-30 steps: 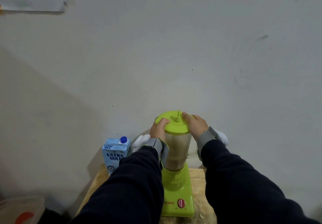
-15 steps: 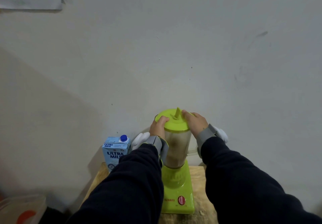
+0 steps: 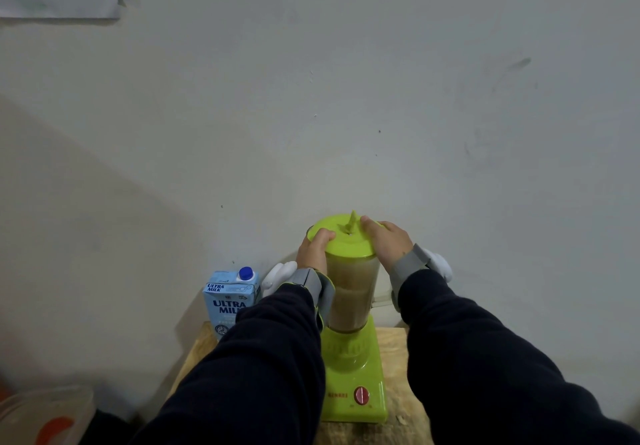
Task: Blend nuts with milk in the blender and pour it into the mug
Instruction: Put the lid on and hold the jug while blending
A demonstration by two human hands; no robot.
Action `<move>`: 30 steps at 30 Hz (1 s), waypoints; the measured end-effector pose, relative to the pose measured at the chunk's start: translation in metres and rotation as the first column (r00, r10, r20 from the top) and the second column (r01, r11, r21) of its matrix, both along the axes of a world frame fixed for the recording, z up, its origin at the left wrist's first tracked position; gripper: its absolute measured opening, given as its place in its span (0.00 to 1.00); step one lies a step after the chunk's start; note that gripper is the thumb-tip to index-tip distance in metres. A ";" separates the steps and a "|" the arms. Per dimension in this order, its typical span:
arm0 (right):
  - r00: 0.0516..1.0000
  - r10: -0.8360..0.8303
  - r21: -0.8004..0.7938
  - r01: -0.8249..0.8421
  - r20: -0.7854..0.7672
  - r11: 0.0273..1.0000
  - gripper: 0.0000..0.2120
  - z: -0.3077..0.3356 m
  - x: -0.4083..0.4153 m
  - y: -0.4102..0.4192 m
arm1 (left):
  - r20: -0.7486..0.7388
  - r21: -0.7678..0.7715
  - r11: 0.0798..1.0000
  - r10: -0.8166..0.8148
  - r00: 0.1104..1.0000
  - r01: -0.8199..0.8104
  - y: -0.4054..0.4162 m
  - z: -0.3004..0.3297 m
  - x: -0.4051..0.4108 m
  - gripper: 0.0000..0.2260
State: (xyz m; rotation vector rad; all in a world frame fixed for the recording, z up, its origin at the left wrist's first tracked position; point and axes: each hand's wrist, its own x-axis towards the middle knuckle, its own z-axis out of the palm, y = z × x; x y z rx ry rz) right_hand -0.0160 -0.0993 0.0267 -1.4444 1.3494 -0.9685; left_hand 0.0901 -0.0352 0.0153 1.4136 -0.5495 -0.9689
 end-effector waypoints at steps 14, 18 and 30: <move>1.000 -0.007 -0.003 0.007 0.010 1.000 0.20 0.000 0.001 0.000 | -0.021 -0.005 1.000 0.003 1.000 -0.003 -0.005 -0.005 0.002 0.14; 1.000 -0.009 0.007 0.009 0.008 1.000 0.23 -0.001 0.000 -0.001 | -0.033 -0.004 1.000 0.001 0.999 -0.001 -0.004 -0.004 0.001 0.14; 1.000 -0.020 0.013 0.020 -0.002 1.000 0.25 -0.002 0.000 0.000 | -0.017 -0.015 1.000 -0.009 1.000 0.009 -0.005 -0.005 0.002 0.15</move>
